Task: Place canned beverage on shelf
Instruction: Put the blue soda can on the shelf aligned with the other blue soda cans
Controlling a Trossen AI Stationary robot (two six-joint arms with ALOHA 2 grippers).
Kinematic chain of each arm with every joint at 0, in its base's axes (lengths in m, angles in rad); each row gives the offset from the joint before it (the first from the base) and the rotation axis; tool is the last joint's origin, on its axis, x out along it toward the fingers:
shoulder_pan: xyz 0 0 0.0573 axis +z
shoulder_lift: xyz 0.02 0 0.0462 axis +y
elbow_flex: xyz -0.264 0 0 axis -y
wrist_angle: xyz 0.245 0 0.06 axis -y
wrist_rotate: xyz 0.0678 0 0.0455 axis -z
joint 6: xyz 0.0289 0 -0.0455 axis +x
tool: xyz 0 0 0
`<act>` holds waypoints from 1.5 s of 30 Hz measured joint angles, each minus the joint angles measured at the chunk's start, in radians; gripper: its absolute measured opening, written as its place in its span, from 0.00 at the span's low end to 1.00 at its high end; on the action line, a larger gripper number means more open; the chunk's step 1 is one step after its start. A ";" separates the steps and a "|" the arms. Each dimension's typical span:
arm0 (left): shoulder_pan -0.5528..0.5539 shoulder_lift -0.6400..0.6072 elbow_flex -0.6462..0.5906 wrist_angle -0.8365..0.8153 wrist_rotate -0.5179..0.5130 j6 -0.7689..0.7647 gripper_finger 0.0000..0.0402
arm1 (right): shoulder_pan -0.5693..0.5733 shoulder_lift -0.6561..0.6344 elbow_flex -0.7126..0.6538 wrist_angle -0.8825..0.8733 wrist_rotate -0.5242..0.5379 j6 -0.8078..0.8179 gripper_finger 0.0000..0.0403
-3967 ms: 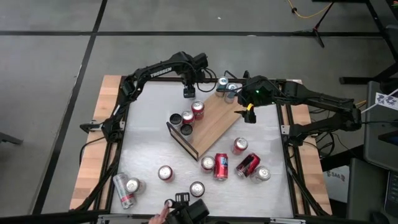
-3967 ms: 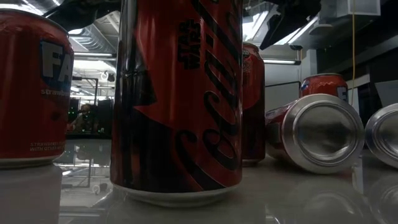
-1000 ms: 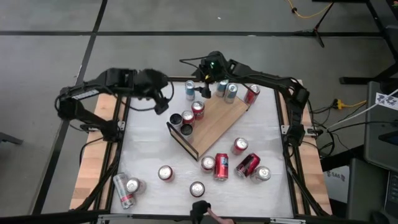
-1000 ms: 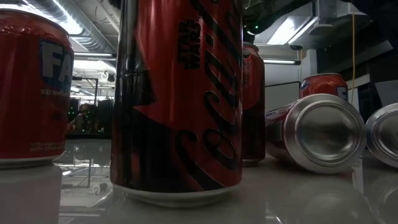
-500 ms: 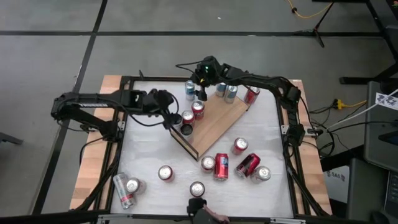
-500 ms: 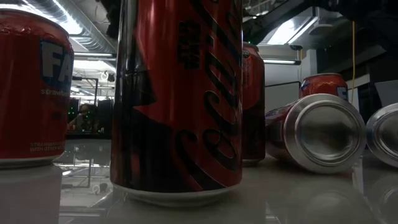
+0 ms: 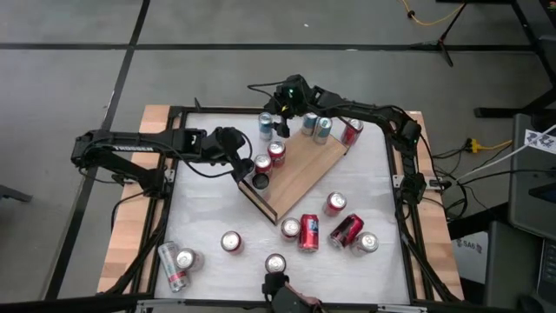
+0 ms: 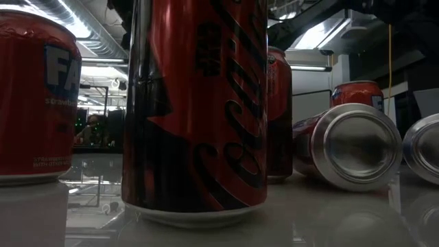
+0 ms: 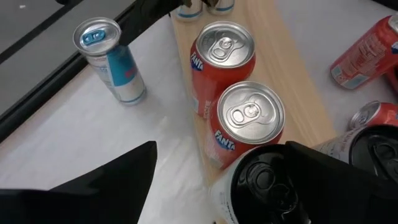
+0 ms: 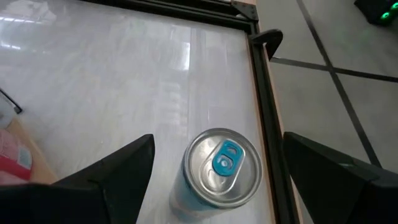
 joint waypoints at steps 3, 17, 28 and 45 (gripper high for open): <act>0.000 0.000 0.000 0.003 0.000 0.000 0.86 | 0.000 0.000 0.000 -0.002 0.000 0.001 0.85; -0.005 -0.127 -0.001 0.059 -0.009 0.000 0.86 | -0.005 0.051 -0.001 0.027 0.009 0.024 0.85; -0.026 -0.138 -0.001 0.072 -0.009 0.000 0.86 | -0.006 0.079 0.000 0.041 -0.007 0.050 0.85; -0.027 -0.137 -0.001 0.071 -0.009 0.000 0.86 | -0.005 0.079 0.000 0.038 0.026 0.046 0.85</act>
